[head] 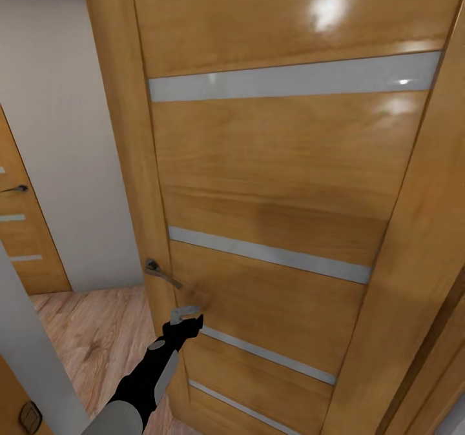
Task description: Move the two storage containers from the living room to the garage. In the garage, place one container on the floor and stack the other container on top of it (either order is fine).
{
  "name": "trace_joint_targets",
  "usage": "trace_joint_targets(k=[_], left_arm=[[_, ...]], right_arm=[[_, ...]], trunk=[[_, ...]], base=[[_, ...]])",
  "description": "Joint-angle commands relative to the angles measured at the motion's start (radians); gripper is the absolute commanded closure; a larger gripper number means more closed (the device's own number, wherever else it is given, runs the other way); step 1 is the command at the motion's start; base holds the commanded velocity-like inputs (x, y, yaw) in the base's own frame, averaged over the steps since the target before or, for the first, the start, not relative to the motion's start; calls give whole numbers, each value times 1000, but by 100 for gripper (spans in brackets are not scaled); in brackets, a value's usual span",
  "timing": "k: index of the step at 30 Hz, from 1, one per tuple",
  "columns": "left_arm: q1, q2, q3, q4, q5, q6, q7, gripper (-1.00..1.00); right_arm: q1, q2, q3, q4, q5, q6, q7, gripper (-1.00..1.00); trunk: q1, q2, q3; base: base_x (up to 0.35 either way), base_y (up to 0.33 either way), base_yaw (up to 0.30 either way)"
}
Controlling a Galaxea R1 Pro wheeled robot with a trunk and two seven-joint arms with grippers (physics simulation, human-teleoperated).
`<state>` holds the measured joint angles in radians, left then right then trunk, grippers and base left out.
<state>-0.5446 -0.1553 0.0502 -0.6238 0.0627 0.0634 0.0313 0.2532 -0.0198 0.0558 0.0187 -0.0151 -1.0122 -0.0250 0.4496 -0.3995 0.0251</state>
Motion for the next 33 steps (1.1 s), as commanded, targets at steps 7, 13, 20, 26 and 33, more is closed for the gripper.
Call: trace_joint_targets(k=[7, 13, 20, 26, 33], left_arm=[[0, -1, 1, -2, 9, 6, -2, -100], [0, -1, 1, -3, 9, 6, -2, -100], [0, -1, 0, -3, 9, 6, -1, -100], [0, -2, 1, -3, 9, 5, -1, -100], [0, -2, 1, -3, 9, 5, -1, -100]], right_arm=[[0, 0, 6, 1, -2, -3, -3, -100], [0, 0, 6, 1, -2, -3, -3, -100], [0, 0, 6, 1, -2, -3, -3, -100], [0, 0, 6, 1, -1, -3, -3, -100], [0, 0, 6, 1, 0, -3, -3, -100]], trunk=[[0, 0, 2], [0, 0, 5], [0, 0, 5], [0, 0, 5], [0, 0, 5]], base=[[0, 0, -133], [0, 0, -158], [177, 0, -13], [110, 0, -1], [7, -77, 0]])
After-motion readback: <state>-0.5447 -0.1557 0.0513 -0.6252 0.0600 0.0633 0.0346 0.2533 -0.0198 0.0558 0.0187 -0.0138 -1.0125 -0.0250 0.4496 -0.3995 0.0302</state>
